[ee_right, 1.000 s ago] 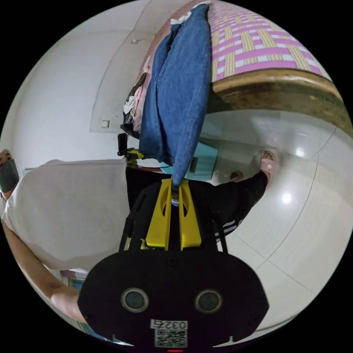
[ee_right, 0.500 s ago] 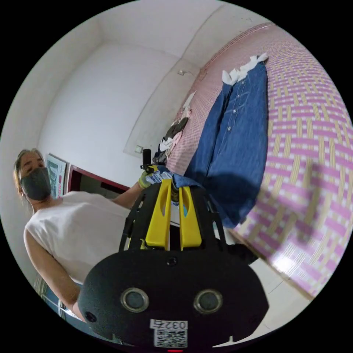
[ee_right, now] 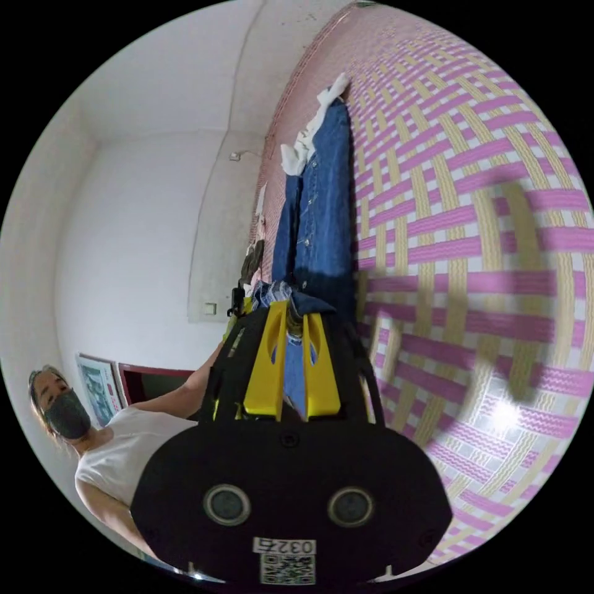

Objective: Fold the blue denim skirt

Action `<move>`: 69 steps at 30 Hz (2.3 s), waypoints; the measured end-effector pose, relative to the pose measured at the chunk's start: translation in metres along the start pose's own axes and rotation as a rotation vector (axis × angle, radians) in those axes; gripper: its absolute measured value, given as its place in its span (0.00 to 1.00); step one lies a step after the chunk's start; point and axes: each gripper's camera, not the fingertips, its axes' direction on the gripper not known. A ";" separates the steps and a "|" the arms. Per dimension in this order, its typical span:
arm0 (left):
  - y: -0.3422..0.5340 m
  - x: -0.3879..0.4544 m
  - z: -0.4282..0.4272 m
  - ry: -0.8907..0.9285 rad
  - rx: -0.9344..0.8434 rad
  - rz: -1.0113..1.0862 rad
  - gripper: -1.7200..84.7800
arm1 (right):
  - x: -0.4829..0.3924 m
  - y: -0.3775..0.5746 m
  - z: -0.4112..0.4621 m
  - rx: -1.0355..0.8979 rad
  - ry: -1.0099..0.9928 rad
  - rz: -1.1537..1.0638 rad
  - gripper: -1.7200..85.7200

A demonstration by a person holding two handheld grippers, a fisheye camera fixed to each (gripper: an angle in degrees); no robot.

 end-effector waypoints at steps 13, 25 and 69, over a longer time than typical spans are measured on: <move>0.145 0.007 -0.015 -0.343 0.067 0.030 0.09 | 0.005 0.093 0.012 -0.038 0.257 -0.025 0.14; 0.164 0.038 0.013 -0.319 0.061 0.164 0.01 | -0.039 0.102 0.048 -0.035 0.329 -0.122 0.03; 0.084 0.034 0.109 -0.420 0.091 0.068 0.01 | -0.108 -0.019 0.155 -0.264 0.246 -0.284 0.01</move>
